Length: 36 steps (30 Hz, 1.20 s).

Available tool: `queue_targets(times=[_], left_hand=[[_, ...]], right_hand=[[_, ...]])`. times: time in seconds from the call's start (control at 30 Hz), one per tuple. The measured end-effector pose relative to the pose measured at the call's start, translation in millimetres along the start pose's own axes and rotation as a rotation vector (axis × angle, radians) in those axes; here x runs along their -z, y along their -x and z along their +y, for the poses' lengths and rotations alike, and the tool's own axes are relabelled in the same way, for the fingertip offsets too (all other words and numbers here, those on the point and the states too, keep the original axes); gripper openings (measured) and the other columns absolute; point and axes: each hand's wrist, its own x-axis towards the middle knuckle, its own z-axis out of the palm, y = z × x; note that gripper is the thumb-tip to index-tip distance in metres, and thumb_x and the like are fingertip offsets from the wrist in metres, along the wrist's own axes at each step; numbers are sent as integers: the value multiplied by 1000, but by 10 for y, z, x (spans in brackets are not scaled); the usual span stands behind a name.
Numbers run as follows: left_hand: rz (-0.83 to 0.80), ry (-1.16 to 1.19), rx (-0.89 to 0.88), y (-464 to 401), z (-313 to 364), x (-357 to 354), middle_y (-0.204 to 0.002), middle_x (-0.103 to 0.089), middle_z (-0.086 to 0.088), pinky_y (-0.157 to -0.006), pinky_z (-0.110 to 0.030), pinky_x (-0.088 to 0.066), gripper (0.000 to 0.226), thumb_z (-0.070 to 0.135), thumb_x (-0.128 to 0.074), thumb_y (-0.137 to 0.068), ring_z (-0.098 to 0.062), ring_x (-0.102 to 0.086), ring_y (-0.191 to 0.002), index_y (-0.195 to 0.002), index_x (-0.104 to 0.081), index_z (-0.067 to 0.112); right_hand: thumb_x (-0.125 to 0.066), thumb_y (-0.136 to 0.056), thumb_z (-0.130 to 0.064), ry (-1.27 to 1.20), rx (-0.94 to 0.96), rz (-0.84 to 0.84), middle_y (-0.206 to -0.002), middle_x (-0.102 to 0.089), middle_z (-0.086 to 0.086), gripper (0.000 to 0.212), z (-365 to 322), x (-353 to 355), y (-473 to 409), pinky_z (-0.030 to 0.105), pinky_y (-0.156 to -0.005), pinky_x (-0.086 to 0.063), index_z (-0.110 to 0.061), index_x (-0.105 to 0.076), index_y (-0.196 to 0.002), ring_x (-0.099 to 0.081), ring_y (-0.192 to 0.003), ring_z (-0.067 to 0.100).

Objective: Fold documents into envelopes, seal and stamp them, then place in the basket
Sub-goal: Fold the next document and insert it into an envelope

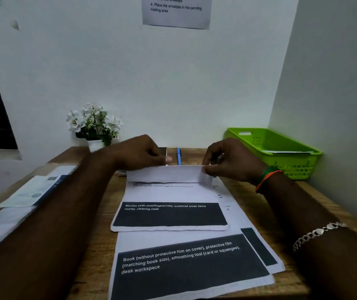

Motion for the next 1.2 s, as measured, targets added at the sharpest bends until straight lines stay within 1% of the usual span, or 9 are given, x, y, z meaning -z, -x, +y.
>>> queue_targets(times=[0.1, 0.17, 0.27, 0.4, 0.47, 0.63, 0.83, 0.97, 1.2], left_hand=[[-107, -40, 26, 3, -27, -51, -64, -67, 1, -54, -19, -44, 37, 47, -71, -92, -1, -53, -54, -77, -77, 13], [-165, -16, 30, -7, -51, -94, -67, -70, 6, -50, -14, -43, 28, 41, -75, -90, 2, -53, -50, -90, -80, 14], [-190, -64, 34, -47, -95, -140, -78, -76, 11, -59, -16, -46, 22, 43, -80, -85, 6, -57, -57, -96, -81, 24], [-220, -107, 61, -63, -88, -185, -79, -72, 19, -65, -14, -47, 34, 41, -90, -73, 9, -60, -66, -103, -77, 31], [-243, -120, 48, -68, -64, -218, -83, -71, 14, -75, -22, -50, 38, 36, -92, -73, 0, -62, -72, -107, -77, 28], [-272, -105, 35, -78, -38, -240, -78, -66, 12, -63, -13, -44, 29, 29, -90, -76, 5, -55, -62, -101, -75, 25], [-109, 39, -9, -109, 3, -247, -79, -68, 9, -66, -20, -45, 13, 24, -83, -84, -4, -58, -70, -94, -75, 24], [-9, 176, -63, -156, 56, -254, -77, -70, 5, -59, -13, -45, 6, 19, -82, -85, 0, -58, -62, -89, -77, 17], [151, 167, -164, -208, 130, -357, -69, -69, 14, -59, -14, -41, 13, 31, -79, -88, 5, -53, -60, -80, -77, 20]], right_hand=[[-83, -68, -9, 41, 10, -69, -69, -72, 0, 12, -33, 14, 10, 40, -68, -56, -18, -76, -72, -66, -67, 14], [-86, -67, -14, 58, -9, -176, -74, -73, 4, 13, -40, 9, 26, 42, -73, -56, -20, -77, -75, -68, -73, 21], [-94, -59, -43, 88, -91, -351, -84, -74, 5, 30, -58, -10, 43, 40, -81, -54, -27, -78, -79, -68, -85, 22], [-86, -57, -64, 64, -157, -464, -88, -77, -3, 42, -68, -49, 50, 41, -94, -54, -29, -79, -79, -70, -91, 16], [-84, -67, -58, 81, -152, -435, -86, -77, -6, 34, -43, -79, 43, 38, -100, -51, -26, -78, -77, -70, -86, 12], [-78, -86, -28, 44, -119, -267, -83, -76, 1, 16, 17, -202, -4, 40, -83, -55, -13, -76, -82, -62, -74, 7], [-72, -91, -37, -30, -58, -21, -88, -75, -8, 17, -18, -344, -67, 28, -76, -52, -21, -76, -91, -66, -82, 12], [-73, -91, -32, -103, -29, 16, -77, -74, 4, 21, -40, -323, -91, 39, -71, -52, -14, -75, -81, -59, -69, 7], [-74, -90, -32, -107, 9, 43, -77, -73, 5, 21, -22, -274, -108, 41, -72, -50, -13, -74, -80, -58, -71, 9]])
